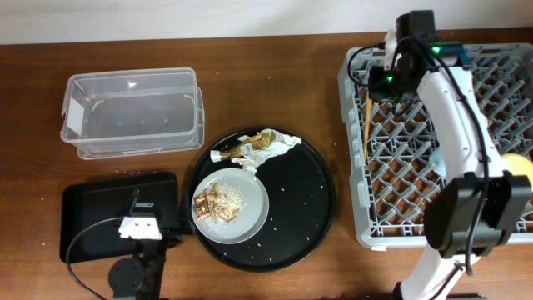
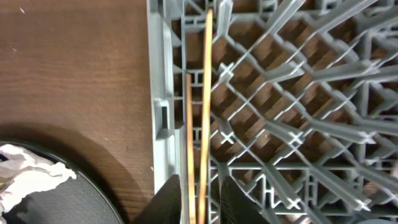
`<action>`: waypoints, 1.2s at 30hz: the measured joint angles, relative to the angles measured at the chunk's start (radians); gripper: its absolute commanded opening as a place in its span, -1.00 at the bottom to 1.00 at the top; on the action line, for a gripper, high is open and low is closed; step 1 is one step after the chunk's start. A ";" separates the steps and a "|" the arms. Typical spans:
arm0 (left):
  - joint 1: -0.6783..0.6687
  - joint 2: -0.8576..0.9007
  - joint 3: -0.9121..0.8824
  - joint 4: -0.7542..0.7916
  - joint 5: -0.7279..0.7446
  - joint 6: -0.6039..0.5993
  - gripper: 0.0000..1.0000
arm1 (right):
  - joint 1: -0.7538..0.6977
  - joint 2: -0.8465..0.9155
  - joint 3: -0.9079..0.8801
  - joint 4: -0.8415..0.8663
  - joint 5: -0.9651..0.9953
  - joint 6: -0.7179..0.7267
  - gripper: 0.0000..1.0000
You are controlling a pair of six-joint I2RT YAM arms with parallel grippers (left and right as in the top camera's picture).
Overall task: Sort waste into correct bins and load items into the dishwasher rack
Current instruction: 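Carry the second chopstick to the rack's back left and release it, then move the right gripper to rest over the rack's right side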
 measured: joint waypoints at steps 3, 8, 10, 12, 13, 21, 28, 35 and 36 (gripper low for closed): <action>0.000 0.000 0.000 0.000 0.000 0.000 0.99 | 0.000 0.004 -0.006 -0.016 -0.011 -0.003 -0.12; 0.000 0.000 0.000 0.000 0.000 0.000 0.99 | 0.000 0.003 -0.006 -0.079 -0.053 0.012 -0.09; 0.000 0.000 0.000 0.000 0.000 0.000 0.99 | 0.000 -0.003 -0.006 -0.115 -0.067 0.044 -0.09; 0.000 0.000 0.000 0.000 0.000 0.000 1.00 | 0.003 -0.029 -0.008 -0.171 -0.072 0.072 -0.10; 0.000 0.000 0.000 0.000 0.000 0.000 0.99 | 0.004 -0.050 -0.009 -0.192 -0.072 0.080 -0.10; 0.000 0.000 0.000 0.000 0.000 0.000 0.99 | 0.014 -0.313 -0.011 -0.427 -0.013 0.147 -0.11; 0.000 0.000 0.000 0.000 0.000 0.000 0.99 | 0.014 -0.529 -0.209 -0.401 0.041 0.181 0.97; 0.000 0.000 0.000 0.000 0.000 0.000 0.99 | -0.079 -0.602 -0.384 -0.294 0.088 0.220 0.96; 0.000 0.000 0.000 0.000 0.000 0.000 0.99 | -0.109 -0.601 -0.387 -0.288 0.089 0.222 0.97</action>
